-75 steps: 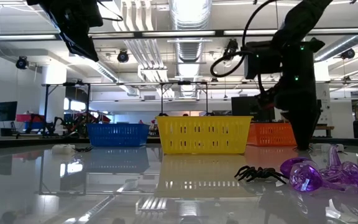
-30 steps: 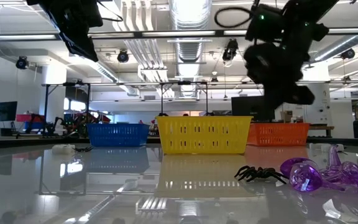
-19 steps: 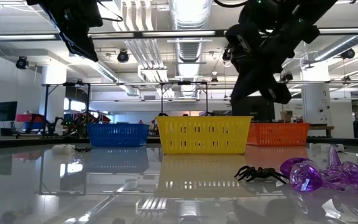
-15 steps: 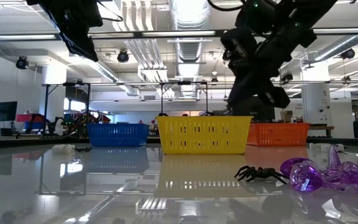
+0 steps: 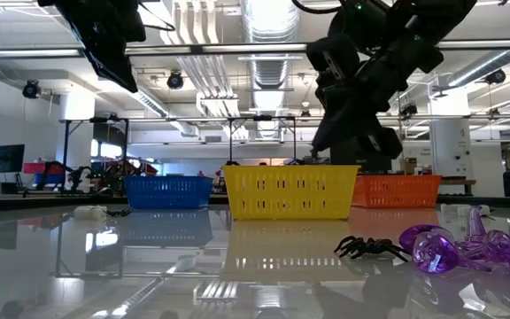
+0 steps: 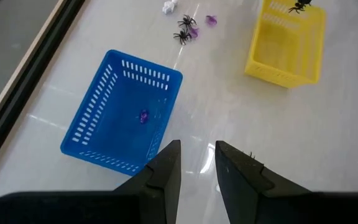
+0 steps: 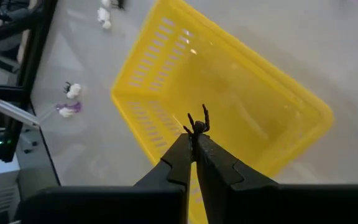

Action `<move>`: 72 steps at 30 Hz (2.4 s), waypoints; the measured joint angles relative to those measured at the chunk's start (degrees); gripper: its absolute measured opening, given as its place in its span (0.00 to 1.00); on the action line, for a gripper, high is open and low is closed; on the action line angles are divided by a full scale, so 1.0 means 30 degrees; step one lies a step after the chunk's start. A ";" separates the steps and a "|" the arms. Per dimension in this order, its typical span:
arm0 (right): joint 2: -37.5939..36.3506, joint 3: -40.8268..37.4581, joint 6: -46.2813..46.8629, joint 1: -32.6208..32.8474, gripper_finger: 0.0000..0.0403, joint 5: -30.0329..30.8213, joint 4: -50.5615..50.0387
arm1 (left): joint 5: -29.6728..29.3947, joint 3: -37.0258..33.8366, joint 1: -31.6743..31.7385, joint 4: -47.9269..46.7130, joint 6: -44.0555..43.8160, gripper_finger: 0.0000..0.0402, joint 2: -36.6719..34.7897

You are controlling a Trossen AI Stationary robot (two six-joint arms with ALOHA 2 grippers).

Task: Sort Halloween decoration
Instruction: Put the black spider toy into the yellow bin, then put the purple witch hat toy into the blue bin

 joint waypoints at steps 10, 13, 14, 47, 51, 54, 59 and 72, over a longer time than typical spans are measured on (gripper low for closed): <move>0.0080 0.1128 -0.0775 -0.0007 0.23 0.0426 -0.0198 | 0.0022 0.0000 -0.0005 -0.0090 0.0000 0.20 0.0112; 0.0080 0.1681 -0.0783 -0.0007 0.26 0.0419 -0.1059 | 0.0029 0.0000 0.0000 -0.0123 0.0000 0.20 0.0112; 0.0070 0.1948 -0.0786 -0.0007 0.27 0.0419 -0.1733 | 0.0051 0.0000 0.0000 -0.0174 0.0000 0.20 0.0112; -0.0080 0.7922 -0.7127 -0.3167 0.27 0.4739 -1.0122 | 0.0105 0.0000 -0.0005 -0.1068 -0.1097 0.21 0.0397; -0.0080 0.7914 -0.8045 -0.3772 0.28 0.4734 -1.0122 | 0.0987 0.0000 -0.0015 -0.1260 -0.2441 0.26 0.0432; -0.0080 0.7914 -0.8754 -0.4270 0.28 0.4732 -1.0144 | 0.1378 0.0000 -0.0175 -0.1946 -0.2646 0.31 0.0432; -0.0080 0.7907 -0.9478 -0.5099 0.28 0.4734 -1.0622 | 0.1381 -0.0082 -0.1040 -0.2567 -0.2780 0.33 0.0432; -0.0080 0.7893 -1.1354 -0.7284 0.28 0.4760 -1.1128 | 0.0852 -0.0437 -0.3769 -0.0891 -0.4762 0.31 0.1571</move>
